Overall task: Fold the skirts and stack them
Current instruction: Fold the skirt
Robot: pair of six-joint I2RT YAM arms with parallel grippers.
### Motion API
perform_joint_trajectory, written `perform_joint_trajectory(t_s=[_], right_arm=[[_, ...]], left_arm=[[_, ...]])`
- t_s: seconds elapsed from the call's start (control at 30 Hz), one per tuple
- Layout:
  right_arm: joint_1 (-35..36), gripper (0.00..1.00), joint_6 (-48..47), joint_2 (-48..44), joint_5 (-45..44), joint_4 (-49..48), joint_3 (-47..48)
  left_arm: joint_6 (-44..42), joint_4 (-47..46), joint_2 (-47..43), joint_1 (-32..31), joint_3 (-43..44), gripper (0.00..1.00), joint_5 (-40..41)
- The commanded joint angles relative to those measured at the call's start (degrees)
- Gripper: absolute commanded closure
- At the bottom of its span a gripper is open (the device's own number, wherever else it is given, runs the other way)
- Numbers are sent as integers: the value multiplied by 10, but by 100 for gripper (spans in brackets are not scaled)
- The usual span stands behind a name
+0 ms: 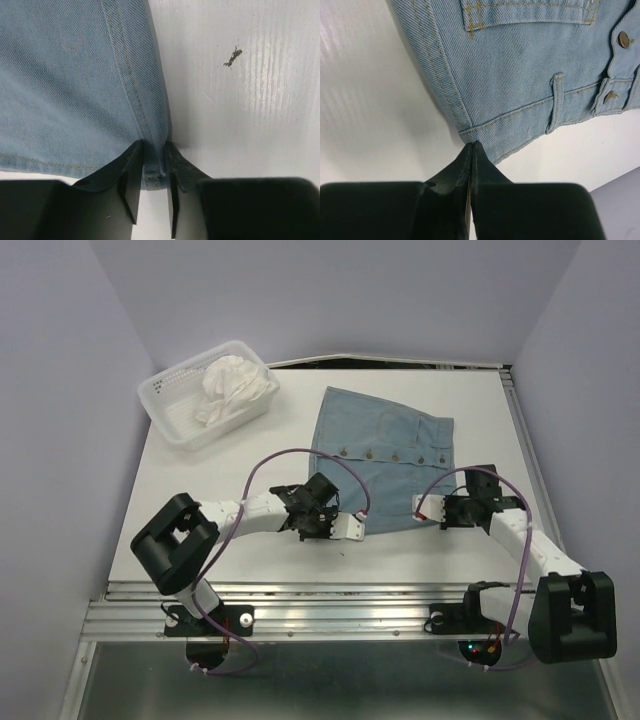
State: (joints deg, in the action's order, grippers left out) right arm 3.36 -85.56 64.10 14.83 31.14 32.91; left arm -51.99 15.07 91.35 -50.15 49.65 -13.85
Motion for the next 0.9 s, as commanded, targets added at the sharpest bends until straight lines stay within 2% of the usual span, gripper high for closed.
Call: perform_joint_trajectory(t_s=[0.0, 0.03, 0.13, 0.33, 0.4, 0.63, 0.77, 0.87], right_arm=[[-4, 99, 21, -25, 4, 16, 18], [-4, 99, 25, -27, 7, 21, 22], [-4, 99, 47, -36, 23, 65, 47], [-4, 99, 85, -75, 61, 165, 103], [-4, 99, 88, -114, 63, 209, 105], [-4, 99, 108, -229, 79, 319, 127], [-4, 99, 174, -241, 82, 301, 156], [-4, 99, 221, -186, 76, 257, 184]], left_arm=[[-2, 15, -16, -2, 14, 74, 8], [5, 15, -23, -2, 12, 76, 8], [27, 30, -63, -2, 14, 100, 2], [65, 79, -156, -1, 26, 100, -13], [85, 122, -213, -1, 37, 100, -15], [124, 197, -321, -1, 85, 100, 4], [159, 179, -345, 0, 106, 100, 45], [166, 123, -330, 29, 124, 100, 68]])
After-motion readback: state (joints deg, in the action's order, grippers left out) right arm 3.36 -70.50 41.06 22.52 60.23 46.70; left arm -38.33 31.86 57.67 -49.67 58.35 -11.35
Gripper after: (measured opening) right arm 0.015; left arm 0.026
